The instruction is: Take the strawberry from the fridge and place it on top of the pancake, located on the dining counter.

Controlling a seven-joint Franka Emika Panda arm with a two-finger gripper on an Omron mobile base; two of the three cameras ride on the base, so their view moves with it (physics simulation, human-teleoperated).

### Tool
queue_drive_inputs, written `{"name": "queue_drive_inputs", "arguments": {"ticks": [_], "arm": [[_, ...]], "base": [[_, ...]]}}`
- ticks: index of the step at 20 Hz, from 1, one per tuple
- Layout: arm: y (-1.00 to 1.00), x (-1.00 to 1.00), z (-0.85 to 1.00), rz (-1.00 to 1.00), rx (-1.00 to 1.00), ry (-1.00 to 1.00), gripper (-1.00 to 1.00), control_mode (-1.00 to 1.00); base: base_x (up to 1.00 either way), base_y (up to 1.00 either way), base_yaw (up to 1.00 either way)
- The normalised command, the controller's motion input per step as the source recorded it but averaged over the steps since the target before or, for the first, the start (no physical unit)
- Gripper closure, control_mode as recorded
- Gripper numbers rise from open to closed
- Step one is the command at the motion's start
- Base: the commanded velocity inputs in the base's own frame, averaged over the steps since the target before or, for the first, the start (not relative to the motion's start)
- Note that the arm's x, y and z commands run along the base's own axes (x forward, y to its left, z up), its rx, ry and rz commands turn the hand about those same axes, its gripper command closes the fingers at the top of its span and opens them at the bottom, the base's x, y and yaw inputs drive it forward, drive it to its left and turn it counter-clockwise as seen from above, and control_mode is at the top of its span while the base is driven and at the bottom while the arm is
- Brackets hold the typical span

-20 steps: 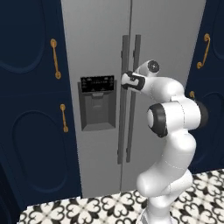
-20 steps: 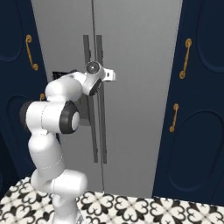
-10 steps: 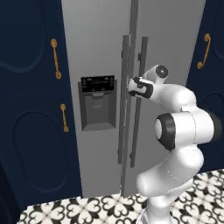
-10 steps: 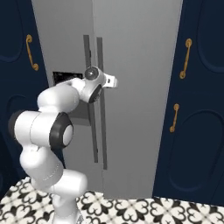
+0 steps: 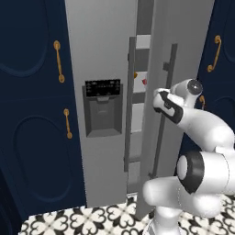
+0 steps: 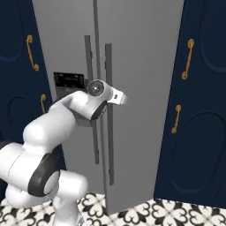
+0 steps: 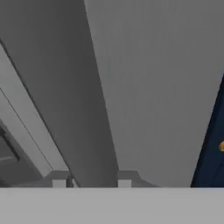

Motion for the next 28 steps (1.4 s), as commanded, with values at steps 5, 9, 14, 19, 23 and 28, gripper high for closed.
{"name": "queue_drive_inputs", "arguments": {"ticks": [5, 9, 14, 19, 23, 28], "arm": [[-1.00, -1.00, 0.26, -0.10, 0.18, 0.00, 1.00, -1.00], [-0.87, -1.00, 0.72, -0.12, 0.05, 0.00, -1.00, -1.00], [0.03, -0.90, 0.70, -0.06, -0.13, 0.10, -1.00, -1.00], [0.86, -0.06, 0.24, 0.06, -0.38, 0.50, -1.00, -1.00], [0.39, 0.28, -0.11, 0.10, -0.41, 0.65, -1.00, -1.00], [0.00, 0.42, -0.54, 0.11, -0.30, 0.25, -1.00, -1.00]], "base": [[0.00, 0.00, 0.00], [0.00, 0.00, 0.00], [0.00, 0.00, 0.00], [0.00, 0.00, 0.00], [0.00, 0.00, 0.00], [0.00, 0.00, 0.00]]}}
